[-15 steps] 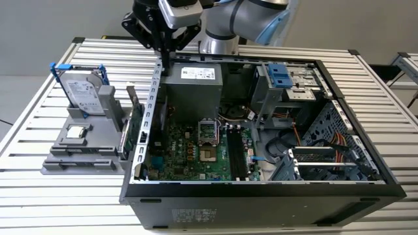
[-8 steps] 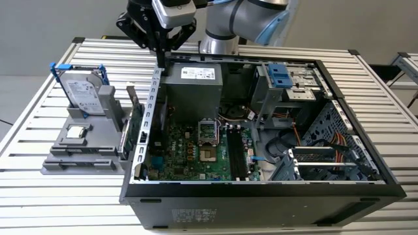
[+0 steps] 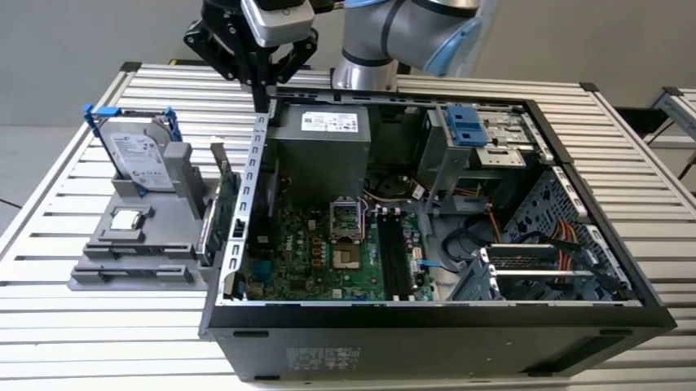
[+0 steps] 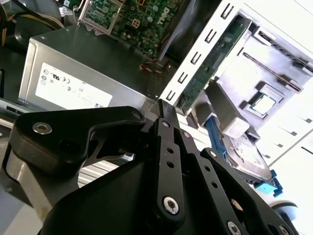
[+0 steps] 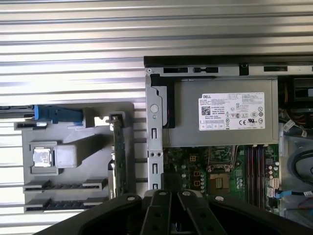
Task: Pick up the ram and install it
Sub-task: 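Reach for the ram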
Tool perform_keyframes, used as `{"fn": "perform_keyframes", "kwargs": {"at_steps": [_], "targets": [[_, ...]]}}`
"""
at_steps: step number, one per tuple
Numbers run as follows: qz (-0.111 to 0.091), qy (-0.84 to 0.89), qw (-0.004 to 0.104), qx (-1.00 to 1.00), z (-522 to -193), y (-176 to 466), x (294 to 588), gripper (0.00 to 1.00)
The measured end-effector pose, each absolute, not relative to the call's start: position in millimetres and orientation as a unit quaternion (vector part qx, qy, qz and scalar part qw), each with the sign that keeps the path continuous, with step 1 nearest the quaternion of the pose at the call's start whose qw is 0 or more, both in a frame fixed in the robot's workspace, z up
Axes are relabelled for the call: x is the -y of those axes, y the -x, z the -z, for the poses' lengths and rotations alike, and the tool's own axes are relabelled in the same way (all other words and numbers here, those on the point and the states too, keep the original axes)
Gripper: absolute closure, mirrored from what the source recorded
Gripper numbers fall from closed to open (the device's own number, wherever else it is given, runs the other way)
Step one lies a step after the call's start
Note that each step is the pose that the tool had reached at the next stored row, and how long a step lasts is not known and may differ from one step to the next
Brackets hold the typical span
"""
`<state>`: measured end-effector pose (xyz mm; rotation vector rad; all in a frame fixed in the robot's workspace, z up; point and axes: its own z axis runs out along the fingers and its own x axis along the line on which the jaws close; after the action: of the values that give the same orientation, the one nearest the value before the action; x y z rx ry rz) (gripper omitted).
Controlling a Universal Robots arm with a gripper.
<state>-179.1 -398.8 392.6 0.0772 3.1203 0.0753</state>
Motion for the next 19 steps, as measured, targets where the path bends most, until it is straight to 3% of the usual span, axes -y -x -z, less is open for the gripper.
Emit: {"fn": "perform_keyframes", "kwargs": {"at_steps": [19], "targets": [[-0.024,-0.021,0.01,-0.999,-393,201,399,1.0]]}}
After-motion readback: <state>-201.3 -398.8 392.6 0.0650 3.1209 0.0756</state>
